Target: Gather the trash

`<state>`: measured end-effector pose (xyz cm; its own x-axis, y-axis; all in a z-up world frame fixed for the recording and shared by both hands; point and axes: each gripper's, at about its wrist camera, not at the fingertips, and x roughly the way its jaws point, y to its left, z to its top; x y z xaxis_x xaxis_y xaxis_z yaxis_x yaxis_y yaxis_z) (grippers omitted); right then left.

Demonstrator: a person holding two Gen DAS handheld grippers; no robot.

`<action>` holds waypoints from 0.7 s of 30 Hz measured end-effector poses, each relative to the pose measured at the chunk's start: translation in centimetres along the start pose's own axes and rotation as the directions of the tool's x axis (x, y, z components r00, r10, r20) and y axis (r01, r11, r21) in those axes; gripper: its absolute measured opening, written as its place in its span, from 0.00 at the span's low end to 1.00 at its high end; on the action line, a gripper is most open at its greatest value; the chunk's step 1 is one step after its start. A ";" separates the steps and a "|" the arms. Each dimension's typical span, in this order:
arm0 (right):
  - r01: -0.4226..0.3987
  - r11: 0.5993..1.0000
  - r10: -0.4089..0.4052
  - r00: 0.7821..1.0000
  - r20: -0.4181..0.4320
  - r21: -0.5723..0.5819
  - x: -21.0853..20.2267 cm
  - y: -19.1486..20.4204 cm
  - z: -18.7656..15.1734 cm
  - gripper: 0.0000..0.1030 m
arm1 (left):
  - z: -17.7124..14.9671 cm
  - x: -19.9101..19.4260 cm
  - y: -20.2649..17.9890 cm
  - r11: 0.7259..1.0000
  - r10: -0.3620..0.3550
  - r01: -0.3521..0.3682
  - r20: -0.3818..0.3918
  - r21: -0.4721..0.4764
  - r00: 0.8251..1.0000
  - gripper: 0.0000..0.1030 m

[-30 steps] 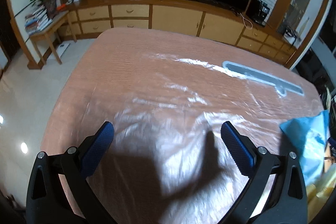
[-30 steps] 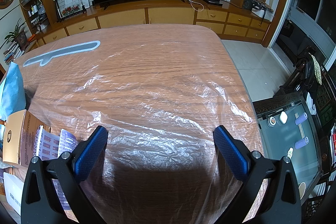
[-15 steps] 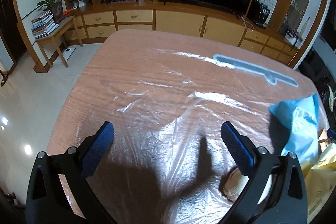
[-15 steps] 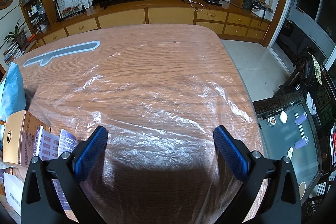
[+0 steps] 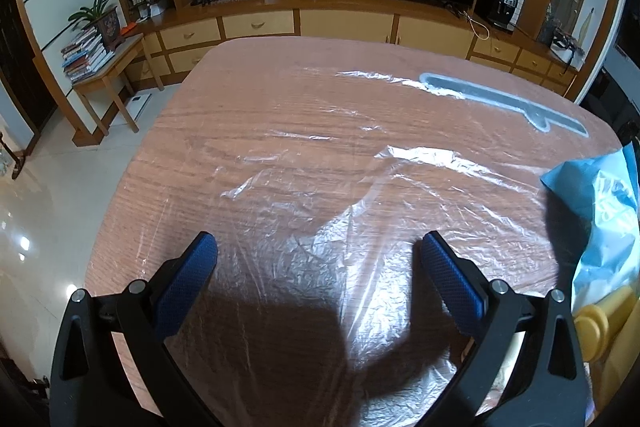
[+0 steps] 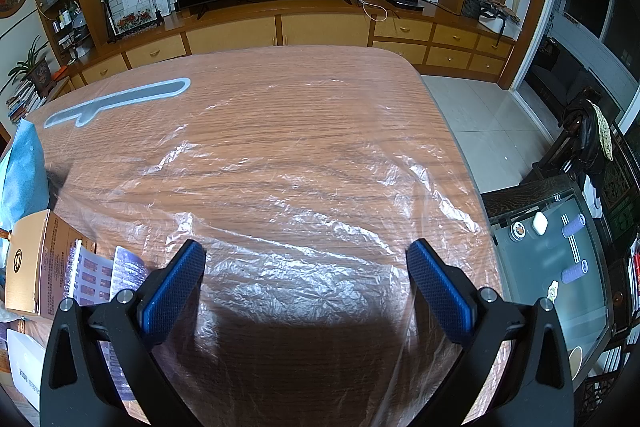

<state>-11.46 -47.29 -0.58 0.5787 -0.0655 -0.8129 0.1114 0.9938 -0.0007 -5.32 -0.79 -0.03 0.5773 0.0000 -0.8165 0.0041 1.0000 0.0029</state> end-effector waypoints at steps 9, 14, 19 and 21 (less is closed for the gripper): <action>0.001 1.000 -0.001 1.000 0.000 0.000 0.0 0.1 0.1 0.97 | 0.1 0.0 -0.1 1.000 0.000 0.000 -0.001 -0.003 1.000 0.99; 0.001 1.000 -0.001 1.000 0.000 0.001 0.0 0.1 0.0 0.97 | 0.1 0.1 0.0 1.000 0.004 -0.004 -0.001 -0.011 1.000 0.99; 0.000 1.000 0.000 1.000 0.000 -0.001 0.1 0.1 0.1 0.97 | 0.0 0.2 0.0 1.000 0.005 -0.005 0.000 -0.013 1.000 0.99; -0.005 1.000 0.005 1.000 -0.007 -0.007 0.1 0.1 0.1 0.96 | 0.1 0.1 0.0 1.000 0.005 -0.005 0.000 -0.010 1.000 0.99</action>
<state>-11.29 -47.23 -0.63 0.5735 -0.0600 -0.8170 0.1029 0.9947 -0.0008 -5.20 -0.81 -0.12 0.5773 0.0048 -0.8165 -0.0068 1.0000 0.0010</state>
